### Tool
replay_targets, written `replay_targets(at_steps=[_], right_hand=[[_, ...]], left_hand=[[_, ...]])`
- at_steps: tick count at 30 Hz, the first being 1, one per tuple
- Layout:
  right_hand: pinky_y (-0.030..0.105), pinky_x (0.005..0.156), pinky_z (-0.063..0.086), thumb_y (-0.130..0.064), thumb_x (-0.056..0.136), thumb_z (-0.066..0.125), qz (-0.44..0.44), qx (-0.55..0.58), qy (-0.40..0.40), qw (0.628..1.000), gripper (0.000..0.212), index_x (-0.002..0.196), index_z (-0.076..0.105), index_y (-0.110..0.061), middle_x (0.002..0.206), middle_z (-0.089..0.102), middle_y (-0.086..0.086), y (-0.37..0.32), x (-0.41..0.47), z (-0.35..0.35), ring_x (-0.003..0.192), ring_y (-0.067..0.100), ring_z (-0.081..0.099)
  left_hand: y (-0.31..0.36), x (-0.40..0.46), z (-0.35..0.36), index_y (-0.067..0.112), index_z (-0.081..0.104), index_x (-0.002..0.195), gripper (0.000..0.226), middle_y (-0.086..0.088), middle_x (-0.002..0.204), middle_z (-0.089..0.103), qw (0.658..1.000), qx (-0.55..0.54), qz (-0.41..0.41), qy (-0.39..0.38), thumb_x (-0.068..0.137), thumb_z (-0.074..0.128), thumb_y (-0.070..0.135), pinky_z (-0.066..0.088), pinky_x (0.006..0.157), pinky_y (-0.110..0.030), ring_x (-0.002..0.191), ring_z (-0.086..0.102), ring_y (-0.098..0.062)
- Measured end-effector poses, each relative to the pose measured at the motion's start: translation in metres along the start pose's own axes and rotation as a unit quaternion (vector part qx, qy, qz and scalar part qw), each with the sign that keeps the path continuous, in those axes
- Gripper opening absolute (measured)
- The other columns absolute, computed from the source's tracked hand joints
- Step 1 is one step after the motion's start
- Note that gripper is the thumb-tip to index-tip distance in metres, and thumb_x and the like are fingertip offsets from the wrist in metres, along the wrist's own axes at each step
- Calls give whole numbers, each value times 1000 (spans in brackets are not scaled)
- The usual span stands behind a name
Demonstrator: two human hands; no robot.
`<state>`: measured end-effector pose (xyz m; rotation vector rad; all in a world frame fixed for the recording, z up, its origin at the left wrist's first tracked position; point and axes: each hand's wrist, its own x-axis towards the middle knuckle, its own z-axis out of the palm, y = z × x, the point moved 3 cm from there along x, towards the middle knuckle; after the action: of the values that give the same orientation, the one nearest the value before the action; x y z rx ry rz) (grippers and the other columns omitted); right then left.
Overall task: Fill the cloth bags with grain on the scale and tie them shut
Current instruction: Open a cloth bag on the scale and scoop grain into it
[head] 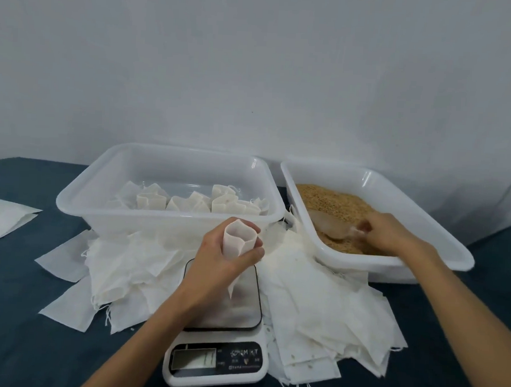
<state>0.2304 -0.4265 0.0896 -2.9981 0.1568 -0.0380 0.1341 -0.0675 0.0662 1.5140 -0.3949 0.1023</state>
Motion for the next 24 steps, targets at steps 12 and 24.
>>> replay_targets(at_steps=[12,24], right_hand=[[36,64,42,-10,92,61,99,-181,109,972,14,100,49,-11,87,52,5,27,23,-23,82,26,53],[43,90,51,-19,92,72,4,19,68,997,14,99,67,-8,101,70,10,21,36,-2,95,26,64]], left_hand=[[1,0,0,27,70,95,15,-1,94,75,1000,-1,9,1,82,76,21,54,68,-20,83,68,-11],[-1,1,-3,26,70,97,17,1,93,76,1000,2,0,17,82,78,22,55,70,-20,84,69,-9]])
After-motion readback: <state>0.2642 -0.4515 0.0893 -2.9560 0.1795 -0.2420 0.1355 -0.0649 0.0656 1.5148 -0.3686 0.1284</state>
